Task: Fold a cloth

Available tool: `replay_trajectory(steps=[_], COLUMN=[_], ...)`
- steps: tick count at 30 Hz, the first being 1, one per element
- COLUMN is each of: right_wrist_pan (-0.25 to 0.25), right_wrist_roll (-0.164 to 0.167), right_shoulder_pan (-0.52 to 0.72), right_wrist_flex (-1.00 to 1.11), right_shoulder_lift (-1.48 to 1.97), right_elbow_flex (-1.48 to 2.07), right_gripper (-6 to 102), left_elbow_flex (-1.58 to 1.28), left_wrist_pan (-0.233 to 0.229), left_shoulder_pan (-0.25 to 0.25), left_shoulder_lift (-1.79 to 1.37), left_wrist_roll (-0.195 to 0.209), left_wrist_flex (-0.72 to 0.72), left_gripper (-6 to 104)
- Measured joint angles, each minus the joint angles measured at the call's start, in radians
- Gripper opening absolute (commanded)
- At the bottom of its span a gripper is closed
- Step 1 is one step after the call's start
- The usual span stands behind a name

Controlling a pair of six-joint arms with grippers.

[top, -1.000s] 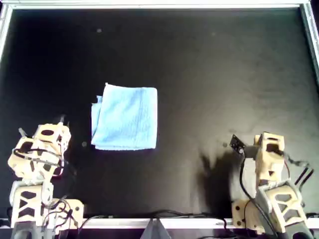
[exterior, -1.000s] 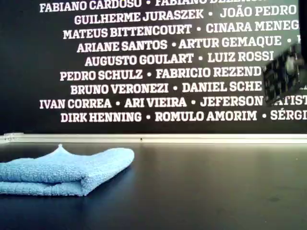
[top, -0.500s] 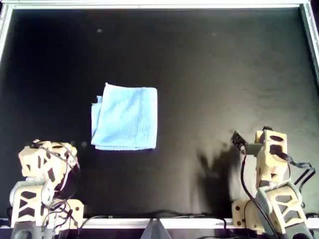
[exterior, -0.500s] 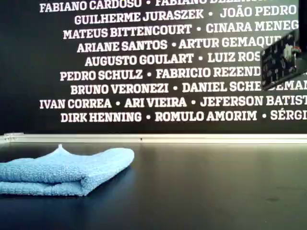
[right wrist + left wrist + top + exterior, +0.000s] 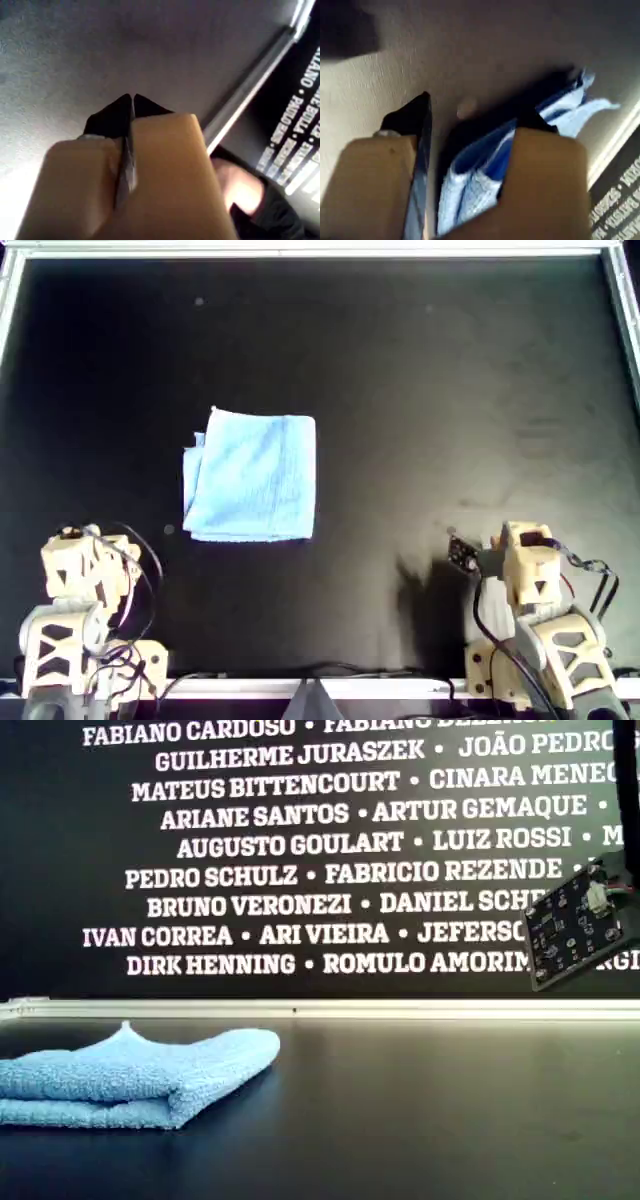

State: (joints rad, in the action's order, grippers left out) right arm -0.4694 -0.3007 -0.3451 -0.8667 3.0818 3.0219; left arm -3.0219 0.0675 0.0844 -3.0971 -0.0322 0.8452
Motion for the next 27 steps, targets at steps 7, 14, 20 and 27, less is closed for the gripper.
replay_trajectory(steps=[7, 14, 20, 27], right_wrist_pan=[0.0, 0.0, 0.0, 0.0], right_wrist_roll=[0.005, 0.006, 0.006, 0.006], right_shoulder_pan=[0.0, 0.002, 0.002, 0.002], right_wrist_flex=[-0.015, -0.015, -0.015, -0.015], right_shoulder_lift=[0.0, 0.0, 0.0, 0.0], right_elbow_flex=[0.0, 0.0, 0.0, 0.0], right_gripper=[-1, -1, -1, -1], left_elbow_flex=[0.0, 0.0, 0.0, 0.0], left_wrist_pan=[-0.006, -0.006, -0.006, -0.006], left_shoulder_pan=[0.0, 0.0, 0.0, 0.0], left_shoulder_lift=[0.0, 0.0, 0.0, 0.0], left_wrist_roll=[0.0, 0.0, 0.0, 0.0], left_wrist_flex=[0.0, 0.0, 0.0, 0.0], left_gripper=[60, 60, 60, 60])
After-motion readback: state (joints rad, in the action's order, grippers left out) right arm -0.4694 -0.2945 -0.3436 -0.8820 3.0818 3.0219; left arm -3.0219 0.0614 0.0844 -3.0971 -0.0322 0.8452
